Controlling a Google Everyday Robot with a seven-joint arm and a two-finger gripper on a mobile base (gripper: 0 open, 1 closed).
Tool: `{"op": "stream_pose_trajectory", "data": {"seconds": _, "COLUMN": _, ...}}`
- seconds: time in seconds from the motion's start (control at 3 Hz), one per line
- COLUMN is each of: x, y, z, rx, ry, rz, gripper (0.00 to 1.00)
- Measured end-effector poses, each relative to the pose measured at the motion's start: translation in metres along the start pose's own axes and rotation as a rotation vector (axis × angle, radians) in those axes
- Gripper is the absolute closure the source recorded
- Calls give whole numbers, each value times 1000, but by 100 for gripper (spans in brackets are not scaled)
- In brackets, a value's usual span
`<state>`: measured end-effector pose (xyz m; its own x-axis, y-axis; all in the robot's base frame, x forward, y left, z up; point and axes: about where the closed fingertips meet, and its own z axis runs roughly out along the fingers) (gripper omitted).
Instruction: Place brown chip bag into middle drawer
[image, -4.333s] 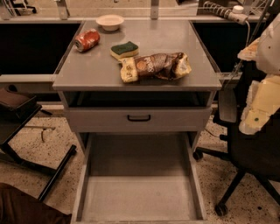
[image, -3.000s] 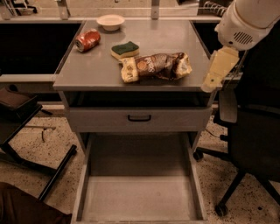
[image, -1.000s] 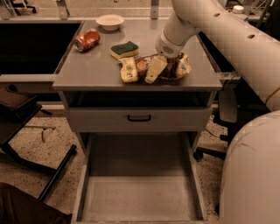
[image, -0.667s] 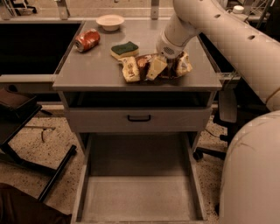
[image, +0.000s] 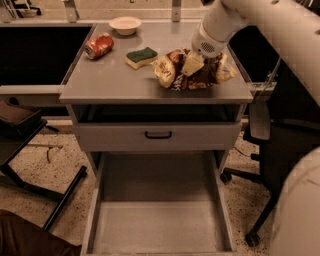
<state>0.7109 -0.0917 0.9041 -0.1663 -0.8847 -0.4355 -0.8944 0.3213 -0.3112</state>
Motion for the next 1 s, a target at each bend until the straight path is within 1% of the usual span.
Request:
{"op": "stream_pose_trajectory", "data": {"seconds": 0.33, "x": 9, "y": 24, "z": -62, "rx": 3, "ry": 40, "rz": 22, "gripper": 100}}
{"op": "stream_pose_trajectory", "data": {"seconds": 0.67, "x": 16, "y": 69, "z": -94, "rx": -48, "ry": 47, "rz": 39, "gripper": 100}}
{"op": "stream_pose_trajectory", "data": {"seconds": 1.0, "x": 20, "y": 128, "z": -93, "rx": -135, "ry": -13, "rz": 40, "gripper": 100}}
